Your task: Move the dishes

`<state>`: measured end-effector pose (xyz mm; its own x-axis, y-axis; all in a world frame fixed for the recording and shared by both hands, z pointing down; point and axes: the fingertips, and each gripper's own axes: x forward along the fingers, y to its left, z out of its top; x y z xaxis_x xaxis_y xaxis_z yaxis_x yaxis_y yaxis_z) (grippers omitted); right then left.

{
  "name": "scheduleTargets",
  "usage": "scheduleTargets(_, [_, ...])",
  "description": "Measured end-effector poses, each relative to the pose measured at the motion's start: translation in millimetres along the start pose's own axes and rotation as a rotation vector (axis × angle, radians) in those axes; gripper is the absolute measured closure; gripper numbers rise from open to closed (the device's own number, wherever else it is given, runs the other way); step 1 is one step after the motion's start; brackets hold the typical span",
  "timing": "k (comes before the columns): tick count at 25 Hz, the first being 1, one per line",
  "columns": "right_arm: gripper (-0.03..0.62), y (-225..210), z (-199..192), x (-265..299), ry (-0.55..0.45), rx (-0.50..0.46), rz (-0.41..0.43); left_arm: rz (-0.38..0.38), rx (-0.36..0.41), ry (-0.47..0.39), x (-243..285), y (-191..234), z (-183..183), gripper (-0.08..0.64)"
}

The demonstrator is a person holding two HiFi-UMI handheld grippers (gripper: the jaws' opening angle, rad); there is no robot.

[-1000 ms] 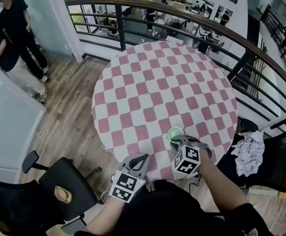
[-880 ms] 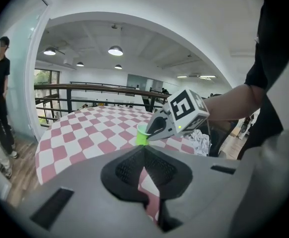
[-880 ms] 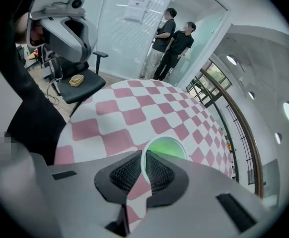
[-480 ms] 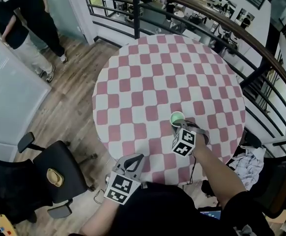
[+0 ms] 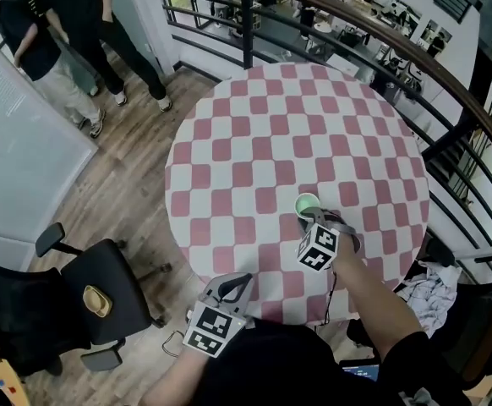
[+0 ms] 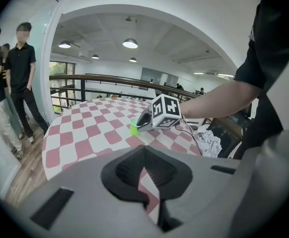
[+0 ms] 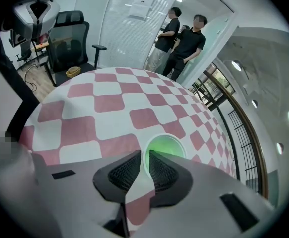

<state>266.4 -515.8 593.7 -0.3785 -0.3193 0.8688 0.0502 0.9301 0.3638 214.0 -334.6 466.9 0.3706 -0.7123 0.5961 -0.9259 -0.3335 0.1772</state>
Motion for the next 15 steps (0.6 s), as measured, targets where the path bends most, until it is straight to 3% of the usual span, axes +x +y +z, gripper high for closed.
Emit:
scheduleTargets(4, [0.502,-7.4,5.0,-28.1,-0.044,0.031,-0.056,-0.020,0.018,-0.020,-1.8,-2.0,9.1,0.554])
scheduleTargets(9, [0.503,-7.2,19.3,-87.6,-0.181,0.178,-0.111,-0.020,0.049,-0.069,-15.3,2.8,28.0,0.555])
scheduleTargets(12, [0.503,7.9,35.7,-134.3,-0.321,0.295,-0.106,-0.016,0.072,-0.116,-30.3,1.7,43.5,0.555])
scheduleTargets(15, [0.505,17.9,66.1,-190.4,-0.562,0.458,-0.066,-0.010,0.106,-0.189,-50.1,-1.3,69.5,0.555])
